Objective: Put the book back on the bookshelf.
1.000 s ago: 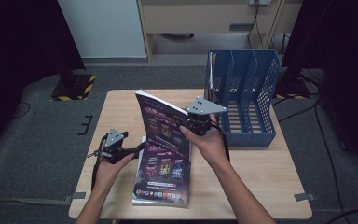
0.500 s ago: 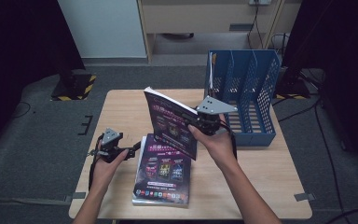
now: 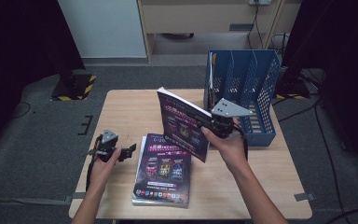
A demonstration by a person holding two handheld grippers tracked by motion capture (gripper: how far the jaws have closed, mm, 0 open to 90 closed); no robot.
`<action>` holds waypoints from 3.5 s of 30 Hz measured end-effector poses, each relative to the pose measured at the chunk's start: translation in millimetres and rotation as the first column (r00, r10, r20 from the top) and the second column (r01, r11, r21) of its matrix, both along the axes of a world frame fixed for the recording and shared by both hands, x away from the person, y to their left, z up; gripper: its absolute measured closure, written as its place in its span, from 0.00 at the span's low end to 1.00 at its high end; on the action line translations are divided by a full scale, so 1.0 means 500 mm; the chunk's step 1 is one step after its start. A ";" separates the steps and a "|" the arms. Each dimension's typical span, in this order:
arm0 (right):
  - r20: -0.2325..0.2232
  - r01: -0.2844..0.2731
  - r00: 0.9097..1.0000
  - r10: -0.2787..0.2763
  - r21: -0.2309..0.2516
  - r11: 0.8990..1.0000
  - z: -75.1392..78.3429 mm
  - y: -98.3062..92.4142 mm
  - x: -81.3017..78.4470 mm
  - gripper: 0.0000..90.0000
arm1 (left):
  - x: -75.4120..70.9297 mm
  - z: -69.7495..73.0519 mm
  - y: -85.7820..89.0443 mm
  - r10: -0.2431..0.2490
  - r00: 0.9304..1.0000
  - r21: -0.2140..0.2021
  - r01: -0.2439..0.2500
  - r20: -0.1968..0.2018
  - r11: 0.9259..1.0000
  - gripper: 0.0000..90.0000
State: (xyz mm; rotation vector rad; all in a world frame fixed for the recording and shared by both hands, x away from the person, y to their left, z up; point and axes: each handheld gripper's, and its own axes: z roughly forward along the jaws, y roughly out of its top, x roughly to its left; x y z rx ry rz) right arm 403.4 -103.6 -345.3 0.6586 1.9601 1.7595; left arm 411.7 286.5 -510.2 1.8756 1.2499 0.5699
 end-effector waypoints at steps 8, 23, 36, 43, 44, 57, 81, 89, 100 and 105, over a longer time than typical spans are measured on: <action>-0.004 0.020 1.000 -0.020 0.008 1.000 -0.003 -0.030 -0.009 0.92 | 0.004 -0.013 0.018 0.064 0.997 0.044 -0.063 -0.030 0.997 0.08; -0.011 0.063 0.998 -0.063 0.001 0.998 -0.009 -0.089 -0.031 0.92 | 0.010 -0.032 0.034 0.128 0.988 0.092 -0.120 -0.085 0.988 0.08; -0.014 0.091 0.996 -0.091 0.006 0.996 -0.013 -0.136 -0.055 0.92 | 0.013 -0.044 0.032 0.134 0.984 0.135 -0.118 -0.118 0.984 0.08; -0.009 0.105 0.994 -0.105 0.008 0.994 -0.009 -0.163 -0.072 0.92 | 0.014 -0.050 0.036 0.143 0.982 0.133 -0.126 -0.125 0.983 0.07; -0.009 0.108 0.994 -0.108 0.010 0.994 -0.008 -0.168 -0.075 0.92 | 0.014 -0.051 0.036 0.144 0.982 0.132 -0.128 -0.124 0.983 0.07; -0.010 0.142 0.990 -0.142 0.004 0.990 -0.007 -0.223 -0.100 0.92 | 0.014 -0.053 0.034 0.141 0.983 0.130 -0.126 -0.120 0.984 0.04; 0.008 0.143 0.990 -0.144 0.079 0.987 0.072 -0.292 -0.142 0.92 | 0.012 -0.053 0.032 0.140 0.983 0.131 -0.124 -0.119 0.984 0.04; 0.004 0.188 0.982 -0.189 0.073 0.979 0.120 -0.290 -0.126 0.92 | 0.011 -0.053 0.031 0.139 0.983 0.131 -0.123 -0.118 0.984 0.04; -0.019 0.274 0.962 -0.273 0.034 0.961 0.157 -0.293 -0.086 0.92 | 0.011 -0.053 0.030 0.136 0.984 0.131 -0.120 -0.119 0.984 0.04; -0.033 0.314 0.949 -0.314 -0.006 0.949 0.161 -0.288 -0.062 0.92 | 0.011 -0.053 0.029 0.136 0.983 0.132 -0.120 -0.120 0.984 0.03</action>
